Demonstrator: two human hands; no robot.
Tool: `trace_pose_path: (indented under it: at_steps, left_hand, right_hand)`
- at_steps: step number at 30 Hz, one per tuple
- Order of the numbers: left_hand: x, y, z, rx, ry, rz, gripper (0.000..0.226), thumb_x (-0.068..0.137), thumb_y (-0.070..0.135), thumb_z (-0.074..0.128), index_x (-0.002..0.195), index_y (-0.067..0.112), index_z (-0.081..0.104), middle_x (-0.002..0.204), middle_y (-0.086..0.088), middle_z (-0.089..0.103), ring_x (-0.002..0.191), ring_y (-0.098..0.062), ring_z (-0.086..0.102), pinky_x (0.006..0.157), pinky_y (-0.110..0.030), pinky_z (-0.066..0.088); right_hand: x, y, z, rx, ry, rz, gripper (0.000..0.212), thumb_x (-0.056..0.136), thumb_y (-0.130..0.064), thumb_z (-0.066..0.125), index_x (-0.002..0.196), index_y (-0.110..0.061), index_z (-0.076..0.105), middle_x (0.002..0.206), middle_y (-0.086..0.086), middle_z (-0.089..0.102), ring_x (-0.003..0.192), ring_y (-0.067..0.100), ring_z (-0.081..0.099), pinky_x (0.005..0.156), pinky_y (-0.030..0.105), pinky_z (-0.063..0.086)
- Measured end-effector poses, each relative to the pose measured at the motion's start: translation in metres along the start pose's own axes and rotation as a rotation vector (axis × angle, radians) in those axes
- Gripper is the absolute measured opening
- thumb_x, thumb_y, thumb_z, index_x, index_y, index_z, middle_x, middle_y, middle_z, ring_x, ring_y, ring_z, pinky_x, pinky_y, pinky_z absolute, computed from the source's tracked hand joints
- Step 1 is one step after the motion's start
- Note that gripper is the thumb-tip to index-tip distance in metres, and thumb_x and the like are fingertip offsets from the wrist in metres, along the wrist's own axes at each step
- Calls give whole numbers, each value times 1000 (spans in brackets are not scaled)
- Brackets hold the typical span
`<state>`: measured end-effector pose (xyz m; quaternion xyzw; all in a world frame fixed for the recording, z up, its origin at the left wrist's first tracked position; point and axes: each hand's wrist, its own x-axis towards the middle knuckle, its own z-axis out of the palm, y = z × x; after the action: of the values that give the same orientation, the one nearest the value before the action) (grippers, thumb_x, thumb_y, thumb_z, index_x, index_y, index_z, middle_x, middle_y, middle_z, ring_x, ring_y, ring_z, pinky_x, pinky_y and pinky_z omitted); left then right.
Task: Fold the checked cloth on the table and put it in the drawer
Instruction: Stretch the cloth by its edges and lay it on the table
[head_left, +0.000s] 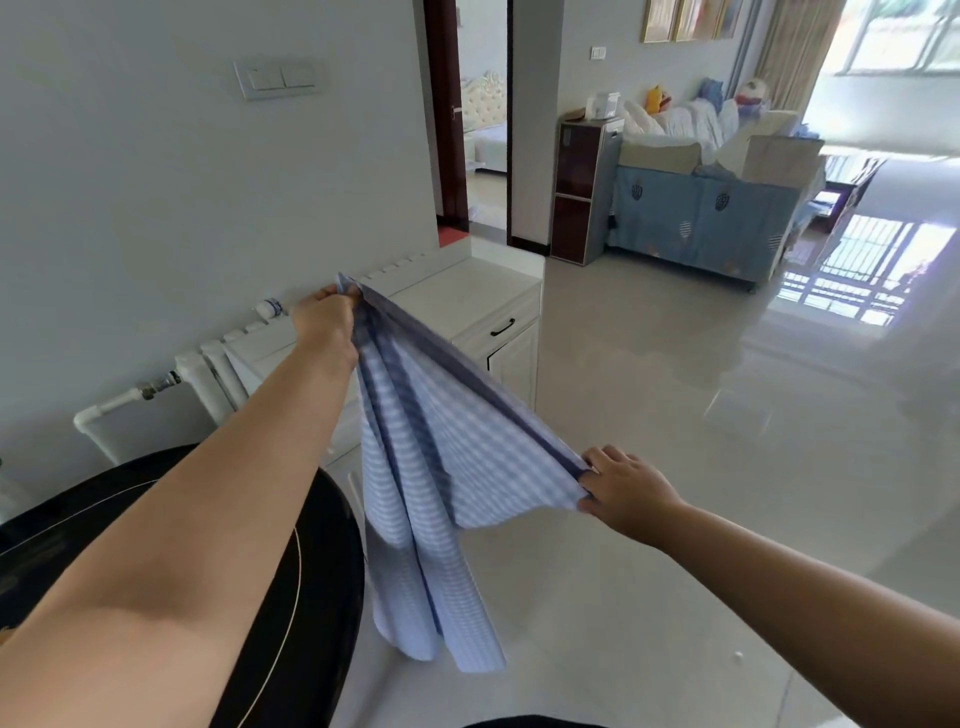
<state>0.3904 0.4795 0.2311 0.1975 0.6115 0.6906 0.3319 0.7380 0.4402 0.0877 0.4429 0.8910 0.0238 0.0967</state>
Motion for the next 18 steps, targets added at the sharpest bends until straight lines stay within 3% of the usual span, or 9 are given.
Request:
trace_pose_path:
  at_steps: [2, 4, 5, 7, 9, 12, 15, 16, 18]
  left_hand:
    - [-4, 0, -1, 3, -10, -2, 19, 86, 8, 67, 70, 16, 64, 74, -3, 63, 77, -20, 61, 81, -30, 55]
    - [-6, 3, -2, -16, -6, 0, 18, 88, 8, 65, 72, 16, 64, 73, -1, 61, 69, -16, 59, 68, -25, 54]
    - [-5, 5, -4, -8, 3, 6, 18, 88, 8, 64, 73, 16, 63, 72, 0, 60, 66, -13, 57, 62, -23, 52]
    - [-4, 9, -8, -1, 37, 12, 9, 89, 9, 64, 82, 13, 66, 72, 1, 59, 66, -13, 57, 62, -23, 51]
    - [3, 8, -12, -25, 60, 24, 16, 90, 10, 64, 104, 7, 69, 73, 2, 59, 70, -13, 57, 72, -25, 51]
    - [9, 8, -25, 72, 167, 15, 22, 93, 14, 57, 111, 3, 65, 82, -1, 57, 80, -13, 55, 74, -27, 50]
    - [15, 12, -38, 81, 241, -23, 34, 100, 17, 41, 131, 8, 52, 125, -10, 58, 115, -21, 56, 65, -25, 46]
    - [17, 14, -40, 129, 261, -41, 39, 102, 18, 36, 138, 7, 45, 138, -13, 51, 126, -25, 51, 75, -27, 48]
    - [2, 19, -48, 352, 346, -6, 43, 103, 20, 38, 142, 3, 36, 144, -16, 44, 134, -28, 42, 101, -34, 41]
  right_hand:
    - [4, 4, 11, -40, 13, 23, 58, 72, -63, 34, 80, -18, 70, 88, 2, 61, 78, 22, 62, 66, 32, 53]
    - [8, 1, 19, -55, 33, -8, 60, 61, -75, 40, 76, -24, 67, 85, 0, 60, 73, 20, 59, 63, 31, 53]
    - [8, -2, 19, -62, 49, -23, 55, 59, -73, 51, 78, -24, 67, 85, 1, 60, 72, 21, 59, 62, 32, 53]
    - [9, -5, 21, -54, 143, -52, 38, 58, -49, 76, 82, -21, 68, 84, 4, 61, 71, 25, 59, 59, 34, 53]
    - [9, -3, 20, -34, 267, -95, 18, 68, -31, 71, 79, -18, 68, 84, 6, 61, 70, 27, 60, 58, 35, 53]
    - [10, 3, 9, 48, 306, -116, 35, 85, -40, 45, 77, -17, 71, 91, 4, 61, 78, 25, 60, 68, 35, 54]
    - [16, 11, -19, 292, 296, -100, 31, 93, -35, 50, 90, -11, 70, 112, 4, 55, 98, 24, 54, 86, 34, 44]
    - [19, 15, -30, 358, 265, -89, 28, 94, -32, 52, 93, -9, 68, 117, 3, 53, 100, 21, 52, 85, 31, 40]
    - [25, 25, -52, 443, 232, -81, 25, 93, -31, 57, 91, -8, 67, 119, 1, 52, 91, 15, 48, 80, 27, 37]
